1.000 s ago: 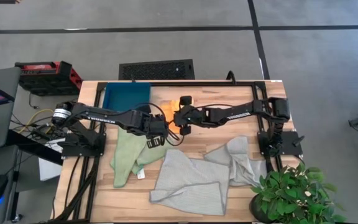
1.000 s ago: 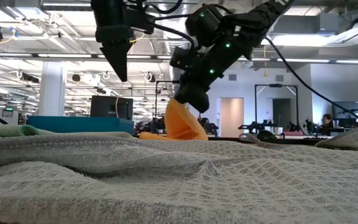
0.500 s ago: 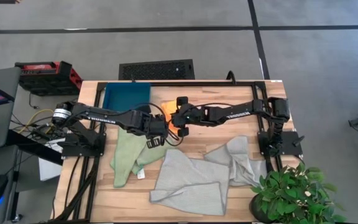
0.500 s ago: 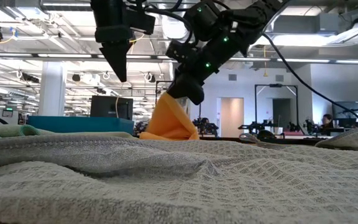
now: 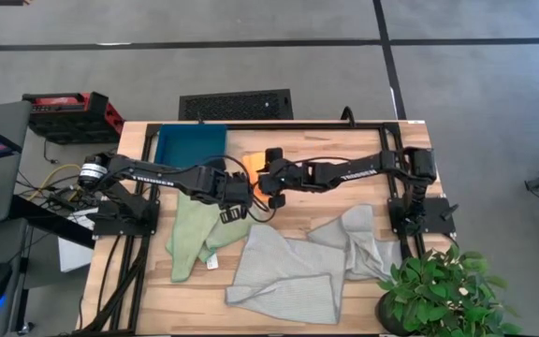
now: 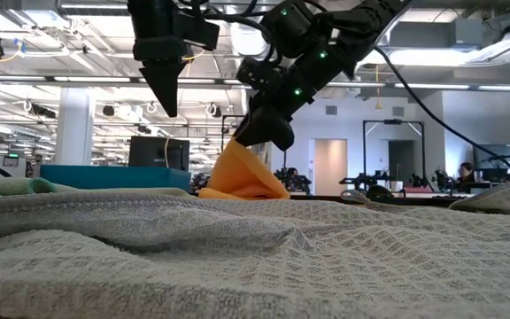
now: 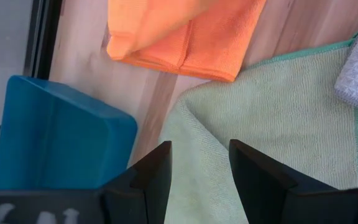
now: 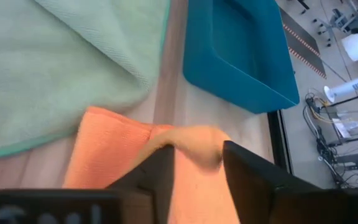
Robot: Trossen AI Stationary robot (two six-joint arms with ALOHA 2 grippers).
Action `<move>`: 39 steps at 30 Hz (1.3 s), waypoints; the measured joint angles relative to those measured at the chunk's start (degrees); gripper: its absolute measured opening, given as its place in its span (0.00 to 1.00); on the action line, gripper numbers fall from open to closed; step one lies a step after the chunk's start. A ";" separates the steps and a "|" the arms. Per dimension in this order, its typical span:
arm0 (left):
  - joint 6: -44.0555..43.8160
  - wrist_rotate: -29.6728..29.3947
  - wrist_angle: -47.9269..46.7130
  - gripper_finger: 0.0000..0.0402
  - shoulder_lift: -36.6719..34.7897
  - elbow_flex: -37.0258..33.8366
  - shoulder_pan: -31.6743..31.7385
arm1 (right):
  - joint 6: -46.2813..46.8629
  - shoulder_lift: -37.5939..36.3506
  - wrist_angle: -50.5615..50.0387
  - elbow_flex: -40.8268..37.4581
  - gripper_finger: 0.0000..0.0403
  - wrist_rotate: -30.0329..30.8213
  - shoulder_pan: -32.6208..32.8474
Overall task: Fold microfiber towels
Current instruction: Fold the orange towel, then put the folded orange towel into the blue bin
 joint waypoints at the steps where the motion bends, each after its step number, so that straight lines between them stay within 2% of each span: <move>1: -0.12 0.02 -0.11 0.38 0.00 0.00 0.00 | -0.14 0.01 -0.03 0.00 0.45 0.02 0.37; 7: -1.02 0.20 -1.31 0.38 0.00 0.00 -0.01 | -1.63 -0.02 -0.57 0.00 0.57 1.26 2.69; 12: -1.40 0.16 -1.29 0.38 0.00 -0.01 -0.31 | 1.23 -2.62 -4.56 0.00 0.58 8.45 3.70; 16: 2.12 -0.20 1.16 0.38 0.02 -1.31 -1.58 | 6.21 -7.00 -11.09 0.00 0.57 8.81 4.71; 22: 12.44 0.57 15.59 0.38 0.08 -8.41 -2.29 | 12.50 -11.98 -21.39 0.00 0.57 7.88 8.28; 29: 23.81 0.96 39.36 0.38 0.48 -17.48 -0.25 | 13.87 -13.00 -23.18 0.00 0.57 7.85 12.18; 39: 27.37 4.05 55.75 0.38 1.29 -26.01 2.92 | 13.91 -12.99 -22.79 0.00 0.56 7.98 14.18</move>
